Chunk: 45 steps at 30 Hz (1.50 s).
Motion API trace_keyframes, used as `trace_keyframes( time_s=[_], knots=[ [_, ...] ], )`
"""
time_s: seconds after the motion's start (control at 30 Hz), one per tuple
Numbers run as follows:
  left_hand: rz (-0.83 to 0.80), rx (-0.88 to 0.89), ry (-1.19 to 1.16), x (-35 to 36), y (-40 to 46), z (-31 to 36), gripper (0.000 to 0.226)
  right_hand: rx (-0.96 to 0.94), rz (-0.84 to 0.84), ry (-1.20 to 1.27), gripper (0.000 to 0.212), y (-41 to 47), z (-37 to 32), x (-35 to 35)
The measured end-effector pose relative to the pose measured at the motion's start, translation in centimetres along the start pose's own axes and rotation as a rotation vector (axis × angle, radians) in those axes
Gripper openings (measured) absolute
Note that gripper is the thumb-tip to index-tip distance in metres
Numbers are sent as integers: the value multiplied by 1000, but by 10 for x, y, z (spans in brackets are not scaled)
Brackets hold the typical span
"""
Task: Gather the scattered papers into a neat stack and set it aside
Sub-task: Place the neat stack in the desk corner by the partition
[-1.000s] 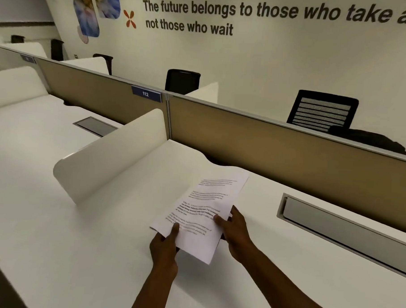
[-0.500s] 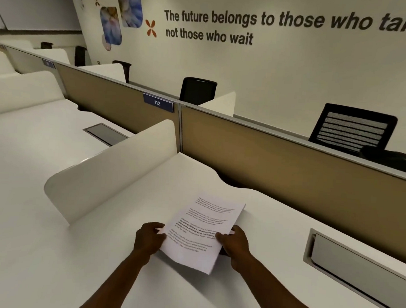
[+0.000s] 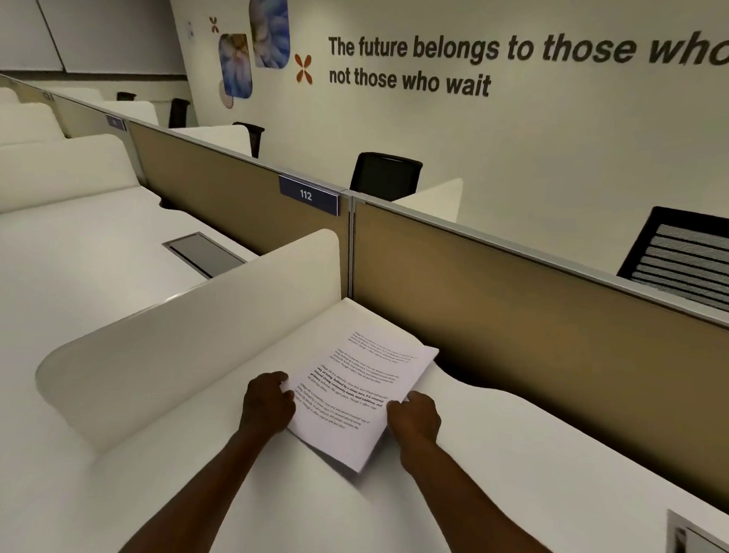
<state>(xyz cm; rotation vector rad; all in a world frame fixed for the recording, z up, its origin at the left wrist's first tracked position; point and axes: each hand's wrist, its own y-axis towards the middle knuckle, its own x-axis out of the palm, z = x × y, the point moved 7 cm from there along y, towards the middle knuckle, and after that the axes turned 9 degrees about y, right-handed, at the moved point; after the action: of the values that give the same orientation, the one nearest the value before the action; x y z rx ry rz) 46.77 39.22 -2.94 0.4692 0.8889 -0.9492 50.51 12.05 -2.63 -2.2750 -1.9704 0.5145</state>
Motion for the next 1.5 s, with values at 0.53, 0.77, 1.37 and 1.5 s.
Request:
trace_keyframes(
  time_s=[0.53,0.77,1.37,1.5],
  knots=[
    [73,126,53,3,93,-1,51,-239,108,-19,30,44,-11,52],
    [284,132,155,18,82,-22,55,-362,67,-18,49,40,0,60],
    [303,44,295,13,77,-19,55,-598,-13,-241,32,27,-8,73],
    [305,36,326,13,78,-19,55,-611,1,-292,32,26,-7,76]
  ],
)
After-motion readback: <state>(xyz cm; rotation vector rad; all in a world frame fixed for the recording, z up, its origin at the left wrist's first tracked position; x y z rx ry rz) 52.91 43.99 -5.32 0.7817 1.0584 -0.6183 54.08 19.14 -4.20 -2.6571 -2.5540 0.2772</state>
